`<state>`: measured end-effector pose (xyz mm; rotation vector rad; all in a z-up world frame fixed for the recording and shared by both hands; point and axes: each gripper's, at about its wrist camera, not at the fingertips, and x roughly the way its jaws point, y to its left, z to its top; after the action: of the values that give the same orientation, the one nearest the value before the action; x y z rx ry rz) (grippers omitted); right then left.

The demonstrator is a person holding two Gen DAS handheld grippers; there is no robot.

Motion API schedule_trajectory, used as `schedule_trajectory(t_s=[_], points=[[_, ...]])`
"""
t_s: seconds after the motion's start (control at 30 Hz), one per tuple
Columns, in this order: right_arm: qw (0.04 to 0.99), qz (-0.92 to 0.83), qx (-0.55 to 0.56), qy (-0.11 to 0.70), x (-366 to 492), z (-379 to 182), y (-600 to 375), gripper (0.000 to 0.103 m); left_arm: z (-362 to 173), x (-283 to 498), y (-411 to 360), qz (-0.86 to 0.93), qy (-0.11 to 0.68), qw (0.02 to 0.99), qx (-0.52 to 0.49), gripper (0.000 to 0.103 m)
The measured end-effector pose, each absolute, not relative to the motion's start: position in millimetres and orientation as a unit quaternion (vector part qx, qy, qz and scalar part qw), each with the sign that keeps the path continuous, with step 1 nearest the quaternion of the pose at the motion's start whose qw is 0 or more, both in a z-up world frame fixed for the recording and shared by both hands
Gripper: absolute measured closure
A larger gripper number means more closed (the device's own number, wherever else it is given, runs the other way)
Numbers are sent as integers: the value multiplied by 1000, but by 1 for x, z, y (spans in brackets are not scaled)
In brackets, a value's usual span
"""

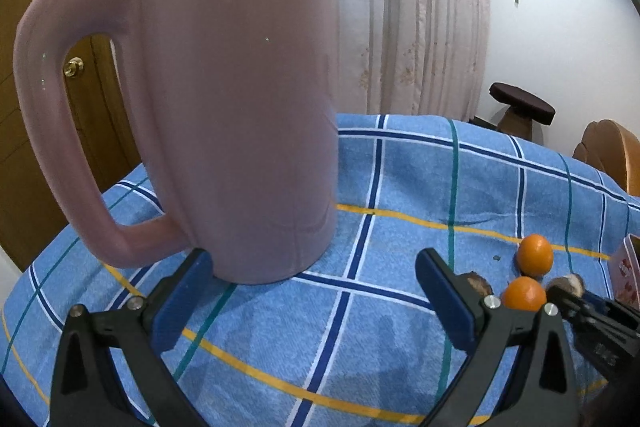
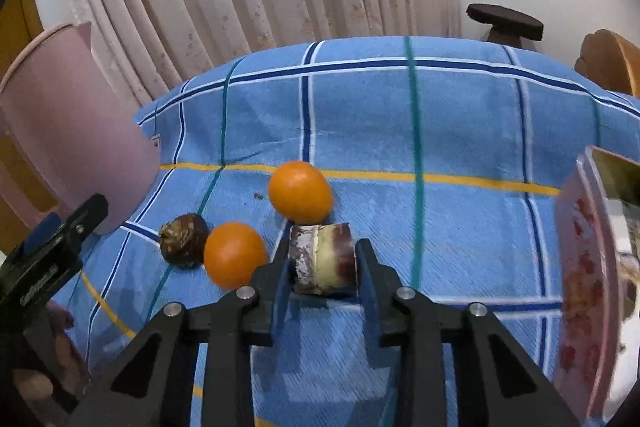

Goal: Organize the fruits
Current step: 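Grasp the cake roll with the right tool while the left tool grasps the brown round fruit, then carry the cake roll and brown fruit into the tin and open both tools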

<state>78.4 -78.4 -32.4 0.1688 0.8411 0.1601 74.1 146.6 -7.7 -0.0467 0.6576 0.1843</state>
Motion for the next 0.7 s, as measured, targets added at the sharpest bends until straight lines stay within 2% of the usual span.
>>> schedule_trajectory(t_s=[0.17, 0.33, 0.57, 0.7], points=[[926, 82, 65, 363, 42, -17, -91, 70, -8, 73, 138, 41, 325, 944, -30, 0], [926, 89, 70, 359, 9, -15, -103, 70, -12, 79, 123, -6, 337, 941, -30, 1], [925, 95, 76, 360, -2, -15, -109, 70, -28, 113, 100, -40, 407, 911, -46, 15], [922, 99, 83, 366, -2, -19, -112, 70, -32, 122, 85, -58, 424, 902, -45, 16]])
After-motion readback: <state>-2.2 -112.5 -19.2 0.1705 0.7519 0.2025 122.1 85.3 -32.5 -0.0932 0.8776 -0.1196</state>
